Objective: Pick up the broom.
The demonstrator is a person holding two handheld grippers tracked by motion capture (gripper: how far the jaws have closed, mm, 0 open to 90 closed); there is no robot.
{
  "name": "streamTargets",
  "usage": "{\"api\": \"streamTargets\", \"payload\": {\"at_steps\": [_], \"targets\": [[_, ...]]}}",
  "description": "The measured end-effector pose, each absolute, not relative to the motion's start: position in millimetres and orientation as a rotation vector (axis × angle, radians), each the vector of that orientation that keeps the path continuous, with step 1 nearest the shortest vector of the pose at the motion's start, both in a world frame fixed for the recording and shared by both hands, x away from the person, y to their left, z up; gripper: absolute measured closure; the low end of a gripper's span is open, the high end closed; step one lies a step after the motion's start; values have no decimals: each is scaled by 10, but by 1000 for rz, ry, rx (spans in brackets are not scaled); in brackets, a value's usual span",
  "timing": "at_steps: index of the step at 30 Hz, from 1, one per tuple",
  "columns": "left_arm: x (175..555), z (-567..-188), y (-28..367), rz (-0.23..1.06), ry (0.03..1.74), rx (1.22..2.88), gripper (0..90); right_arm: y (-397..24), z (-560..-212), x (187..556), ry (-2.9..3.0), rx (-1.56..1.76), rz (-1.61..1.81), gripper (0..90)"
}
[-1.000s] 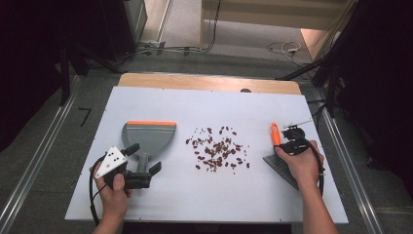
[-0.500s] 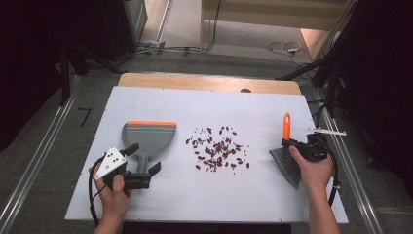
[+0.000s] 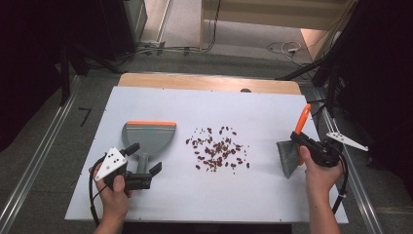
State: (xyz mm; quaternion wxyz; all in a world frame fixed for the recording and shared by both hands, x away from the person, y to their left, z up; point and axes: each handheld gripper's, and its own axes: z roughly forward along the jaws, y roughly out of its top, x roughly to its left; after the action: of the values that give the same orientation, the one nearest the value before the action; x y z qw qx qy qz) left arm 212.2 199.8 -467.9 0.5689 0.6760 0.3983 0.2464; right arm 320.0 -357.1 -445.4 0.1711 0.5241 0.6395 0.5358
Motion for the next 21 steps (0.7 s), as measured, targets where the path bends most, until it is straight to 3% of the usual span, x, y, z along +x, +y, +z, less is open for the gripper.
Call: {"api": "streamTargets", "payload": {"at_steps": [21], "targets": [[2169, -4442, 1692, 518, 834, 1608, 5, -3074, -4049, 3000, 1783, 1248, 1615, 692]]}}
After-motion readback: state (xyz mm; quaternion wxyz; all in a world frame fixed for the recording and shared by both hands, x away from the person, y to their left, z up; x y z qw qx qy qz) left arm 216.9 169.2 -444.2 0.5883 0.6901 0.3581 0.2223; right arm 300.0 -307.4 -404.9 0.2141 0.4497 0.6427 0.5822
